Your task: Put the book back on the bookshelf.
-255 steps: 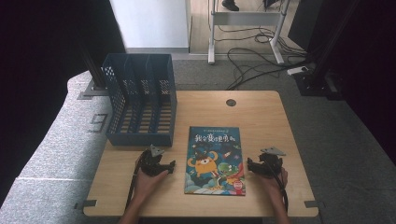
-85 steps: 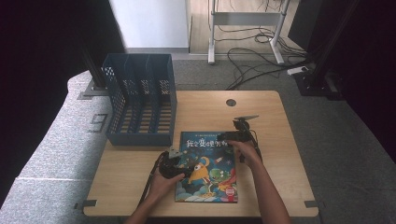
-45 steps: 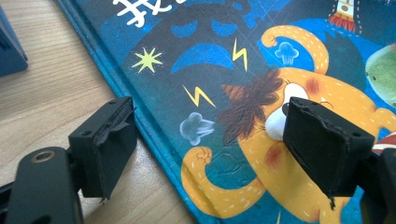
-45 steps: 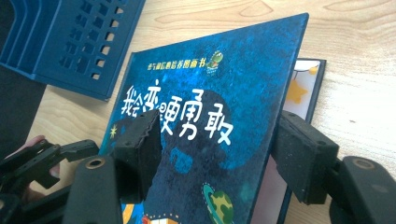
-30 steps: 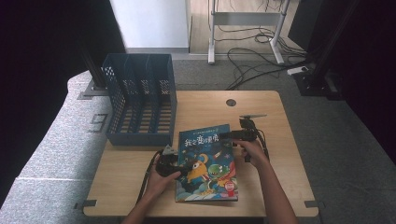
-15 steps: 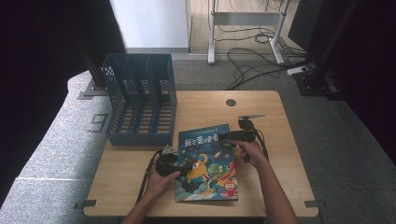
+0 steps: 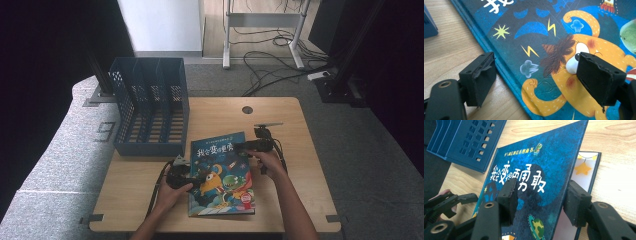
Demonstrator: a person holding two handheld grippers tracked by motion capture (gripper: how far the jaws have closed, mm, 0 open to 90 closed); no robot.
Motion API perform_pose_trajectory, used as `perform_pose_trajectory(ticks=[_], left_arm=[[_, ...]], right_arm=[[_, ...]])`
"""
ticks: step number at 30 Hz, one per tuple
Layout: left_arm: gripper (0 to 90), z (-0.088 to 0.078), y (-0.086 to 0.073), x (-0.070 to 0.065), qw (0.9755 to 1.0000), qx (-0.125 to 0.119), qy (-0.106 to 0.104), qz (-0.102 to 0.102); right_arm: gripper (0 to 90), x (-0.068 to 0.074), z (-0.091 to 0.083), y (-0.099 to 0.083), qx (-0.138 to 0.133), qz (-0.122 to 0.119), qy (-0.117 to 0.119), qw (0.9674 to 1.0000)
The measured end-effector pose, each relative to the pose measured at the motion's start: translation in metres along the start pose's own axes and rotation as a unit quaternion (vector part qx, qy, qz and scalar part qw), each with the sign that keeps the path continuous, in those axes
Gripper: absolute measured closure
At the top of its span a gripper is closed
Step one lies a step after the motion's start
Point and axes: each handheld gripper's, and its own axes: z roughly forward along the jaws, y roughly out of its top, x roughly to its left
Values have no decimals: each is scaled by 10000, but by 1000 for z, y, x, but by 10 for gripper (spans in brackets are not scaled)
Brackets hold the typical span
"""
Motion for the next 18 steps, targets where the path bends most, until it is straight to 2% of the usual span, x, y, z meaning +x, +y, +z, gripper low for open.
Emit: perform_pose_trajectory(ticks=[12,18], left_arm=[[158,-1,0,1,10000,-35,-68,-56],[159,-2,1,1,9999,-70,-95,-55]], right_arm=[[619,2,-5,1,-56,-147,-98,9998],[641,5,-8,3,-48,-183,-59,9998]])
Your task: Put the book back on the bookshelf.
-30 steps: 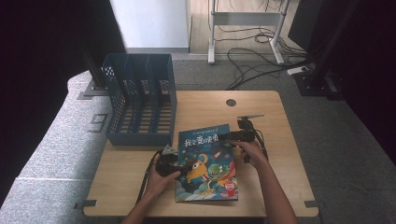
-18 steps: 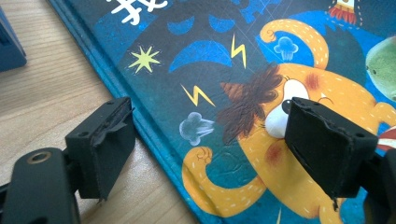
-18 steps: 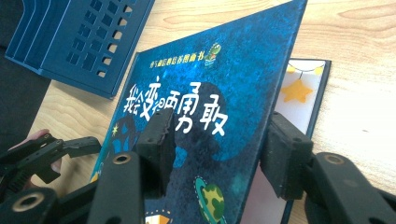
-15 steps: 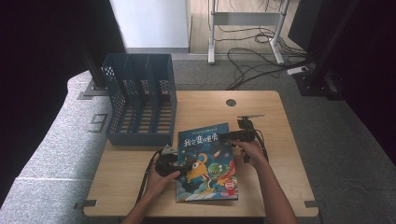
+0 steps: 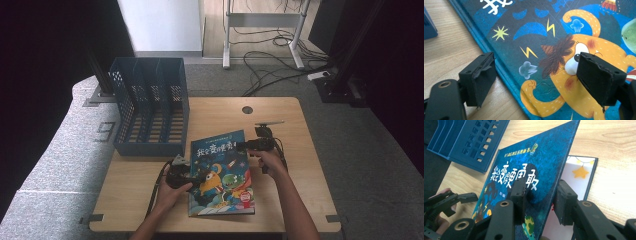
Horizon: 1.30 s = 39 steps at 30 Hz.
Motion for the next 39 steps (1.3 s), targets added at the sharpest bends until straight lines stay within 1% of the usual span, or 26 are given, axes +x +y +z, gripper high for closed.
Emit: perform_pose_trajectory(ticks=[1,3,5,8,9,12,13,15,17,20,21,22,24,25,27,30,31,34,39], left_arm=[[161,-1,0,0,10000,-20,-35,-19],[162,-2,1,0,10000,-32,-61,-33],[162,-4,1,0,9999,-60,-83,-26],[162,-5,1,0,9999,-74,-93,-31],[162,-6,2,1,9999,-85,-93,-23],[161,-9,2,2,9999,-97,-120,-41],[160,-9,2,2,9999,-97,-120,-41],[160,-11,2,3,9998,-97,-135,-50],[160,-11,2,4,9999,-98,-132,-41],[159,-14,1,5,9998,-120,-159,-54],[159,-14,1,5,9998,-120,-159,-54],[159,-15,1,5,9998,-158,-138,-33],[160,-16,1,5,9998,-174,-128,-16],[163,-17,1,5,9997,-189,-132,-19],[163,-17,1,6,9997,-197,-153,-34],[163,-17,1,6,9997,-202,-155,-35],[163,-18,1,6,9997,-200,-161,-39],[164,-18,1,7,9996,-199,-185,-65],[163,-19,1,8,9996,-195,-196,-73]], right_arm=[[651,4,-2,3,-17,-51,12,10000],[655,6,-3,4,-14,-80,22,10000],[660,14,-6,8,-57,-204,-16,9998],[659,22,-9,11,-34,-292,-119,9995],[659,26,-10,13,-39,-368,-141,9992],[655,35,-13,17,-58,-476,-156,9987],[655,35,-13,17,-58,-476,-156,9987],[638,43,-14,20,-30,-534,-186,9984],[636,45,-15,21,-32,-572,-209,9981],[620,54,-17,25,-49,-617,-138,9980],[620,54,-17,25,-49,-617,-138,9980],[620,59,-18,26,-45,-636,-107,9979],[619,61,-18,27,-50,-649,-109,9978],[617,64,-18,29,-41,-663,-65,9978],[617,66,-17,31,-23,-674,-47,9977],[618,68,-16,32,0,-677,-20,9977],[618,69,-14,33,50,-680,21,9977],[619,71,-12,34,107,-680,34,9976],[624,74,-10,36,116,-688,-10,9976]])
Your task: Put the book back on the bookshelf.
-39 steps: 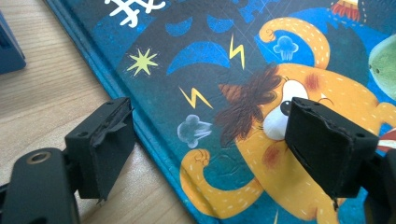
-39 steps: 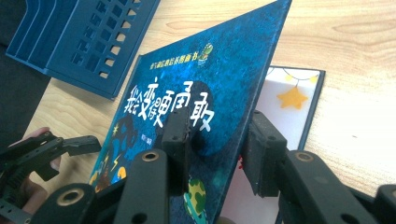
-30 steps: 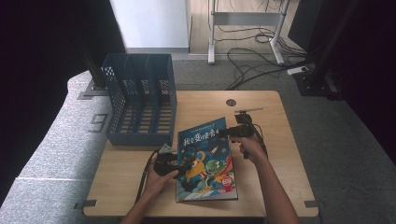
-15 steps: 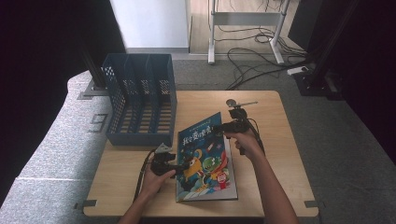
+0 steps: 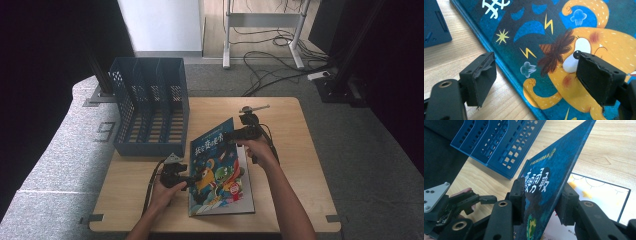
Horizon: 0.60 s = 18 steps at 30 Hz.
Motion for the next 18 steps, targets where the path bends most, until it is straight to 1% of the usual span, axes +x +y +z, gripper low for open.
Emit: perform_pose_trajectory(ticks=[4,5,7,8,9,14,18], left_arm=[[163,-1,0,1,10000,2,-15,-18],[162,-1,0,1,10000,3,-19,-23],[162,-2,1,1,10000,1,-21,-26],[162,-2,1,1,10000,3,-21,-23],[162,-2,1,1,10000,-1,-18,-25],[163,-3,1,1,10000,-7,-17,-36],[162,-5,1,0,10000,-5,32,0]], right_arm=[[633,4,0,3,13,-50,-36,10000],[642,7,0,4,24,-93,-81,9999],[652,8,0,5,28,-101,-74,9999],[677,9,0,6,26,-109,-108,9999],[677,9,0,6,26,-109,-108,9999],[732,13,0,8,39,-164,-200,9997],[740,14,0,9,26,-164,-174,9997]])
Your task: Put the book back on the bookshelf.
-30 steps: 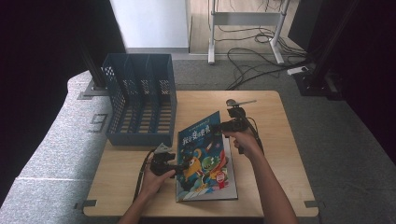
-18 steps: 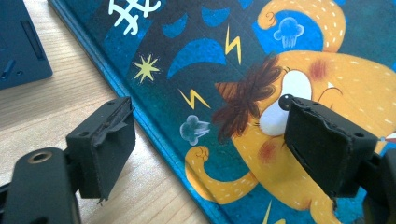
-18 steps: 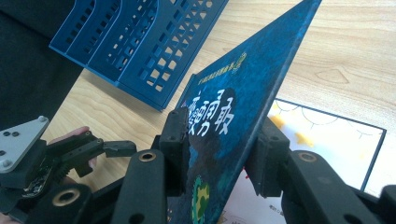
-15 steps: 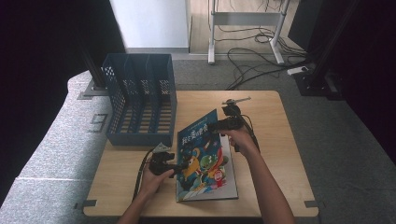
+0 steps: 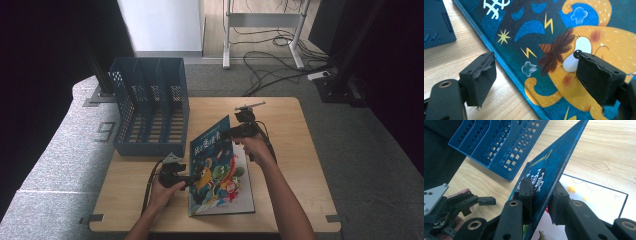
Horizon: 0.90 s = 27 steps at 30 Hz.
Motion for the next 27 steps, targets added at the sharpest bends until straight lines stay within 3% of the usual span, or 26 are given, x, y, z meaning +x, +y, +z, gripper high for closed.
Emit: perform_pose_trajectory(ticks=[7,12,15,27], left_arm=[[153,-5,-4,-6,9999,90,40,119],[141,-11,-15,-14,9994,196,86,280],[141,-14,-21,-15,9994,219,86,249],[102,-19,-40,-38,9974,332,-293,573]], right_arm=[[753,2,0,1,-2,67,-7,10000],[761,1,0,2,-1,150,14,9999],[769,-2,1,2,-8,254,64,9997],[788,-7,5,4,-133,463,101,9988]])
